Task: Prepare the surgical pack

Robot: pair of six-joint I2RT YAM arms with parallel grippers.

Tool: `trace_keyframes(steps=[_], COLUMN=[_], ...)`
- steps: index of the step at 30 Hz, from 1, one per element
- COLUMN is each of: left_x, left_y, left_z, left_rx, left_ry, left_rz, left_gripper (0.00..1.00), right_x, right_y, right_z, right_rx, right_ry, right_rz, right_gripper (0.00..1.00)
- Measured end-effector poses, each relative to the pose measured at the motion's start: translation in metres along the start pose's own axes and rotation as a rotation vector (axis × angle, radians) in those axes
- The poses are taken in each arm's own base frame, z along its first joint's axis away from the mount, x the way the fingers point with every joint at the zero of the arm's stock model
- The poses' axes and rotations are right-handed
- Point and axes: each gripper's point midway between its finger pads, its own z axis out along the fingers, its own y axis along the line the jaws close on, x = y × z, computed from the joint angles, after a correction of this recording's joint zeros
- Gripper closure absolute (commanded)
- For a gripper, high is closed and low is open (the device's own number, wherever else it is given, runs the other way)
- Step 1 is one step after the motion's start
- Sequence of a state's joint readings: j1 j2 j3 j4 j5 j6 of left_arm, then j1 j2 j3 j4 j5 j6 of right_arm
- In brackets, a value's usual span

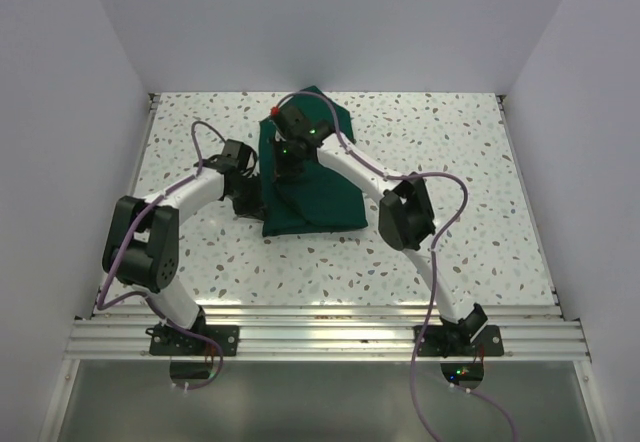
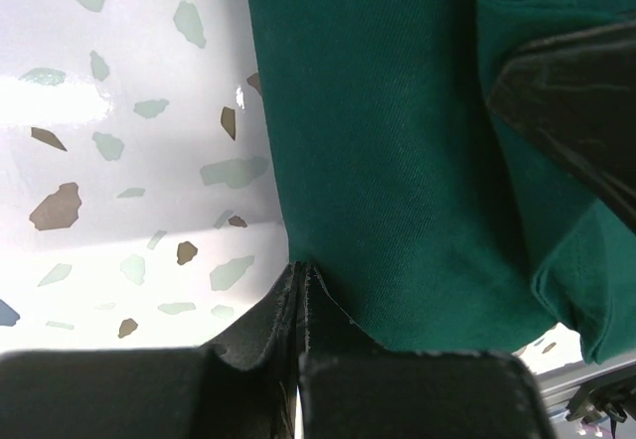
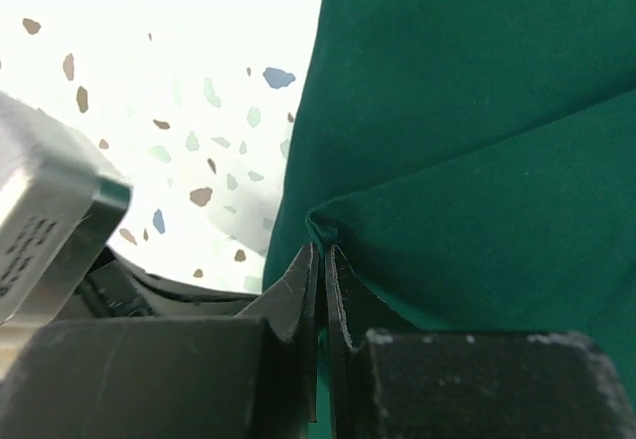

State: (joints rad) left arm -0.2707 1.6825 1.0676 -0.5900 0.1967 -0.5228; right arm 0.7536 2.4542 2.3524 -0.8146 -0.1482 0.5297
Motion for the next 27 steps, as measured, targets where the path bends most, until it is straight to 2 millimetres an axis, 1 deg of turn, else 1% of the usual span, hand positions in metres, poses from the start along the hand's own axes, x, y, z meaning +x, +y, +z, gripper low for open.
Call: trace_keyframes(steps=[5, 6, 8, 9, 12, 13, 14, 16, 19, 22, 23, 25, 26, 27], left_x=[-0.001, -0.001, -0.001, -0.001, -0.002, -0.004, -0.007, -0.014, -0.029, -0.041, -0.043, -0.047, -0.049, -0.050], left_y=[0.000, 0.001, 0.001, 0.001, 0.000, -0.002, -0.004, -0.009, -0.022, -0.037, -0.042, -0.050, -0.054, -0.057], left_z=[-0.006, -0.007, -0.010, -0.012, -0.019, -0.022, -0.025, -0.032, -0.043, -0.053, -0.055, -0.059, -0.060, -0.061], left_rx=[-0.007, -0.008, -0.011, -0.012, -0.017, -0.015, -0.012, -0.002, 0.033, 0.087, 0.105, 0.140, 0.154, 0.165], left_ry=[-0.013, -0.016, -0.018, -0.019, -0.024, -0.029, -0.036, -0.053, -0.093, -0.122, -0.127, -0.134, -0.136, -0.137], left_rz=[0.002, 0.002, 0.002, 0.002, 0.004, 0.006, 0.009, 0.013, 0.022, 0.029, 0.027, 0.025, 0.026, 0.026], left_gripper=[0.99, 0.99, 0.99, 0.98, 0.96, 0.94, 0.93, 0.91, 0.91, 0.92, 0.93, 0.96, 0.97, 0.97], right_x=[0.002, 0.002, 0.004, 0.005, 0.005, 0.003, 0.002, -0.003, -0.013, -0.026, -0.030, -0.036, -0.037, -0.038], right_y=[-0.003, -0.004, -0.006, -0.007, -0.005, -0.004, -0.004, -0.002, -0.016, -0.049, -0.059, -0.079, -0.087, -0.091], right_z=[0.008, 0.011, 0.015, 0.018, 0.021, 0.020, 0.019, 0.014, 0.000, -0.029, -0.040, -0.065, -0.076, -0.084], right_rx=[0.004, 0.004, 0.005, 0.005, -0.009, -0.016, -0.022, -0.049, -0.066, -0.067, -0.071, -0.090, -0.103, -0.118], right_ry=[0.002, 0.003, 0.009, 0.014, 0.020, 0.018, 0.017, 0.018, 0.021, 0.018, 0.013, 0.006, 0.005, 0.002], right_rz=[0.001, 0.002, 0.005, 0.008, 0.007, 0.006, 0.010, 0.010, 0.044, 0.101, 0.118, 0.142, 0.155, 0.156], right_gripper=[0.98, 0.89, 0.75, 0.65, 0.54, 0.47, 0.43, 0.40, 0.41, 0.48, 0.58, 0.70, 0.79, 0.84])
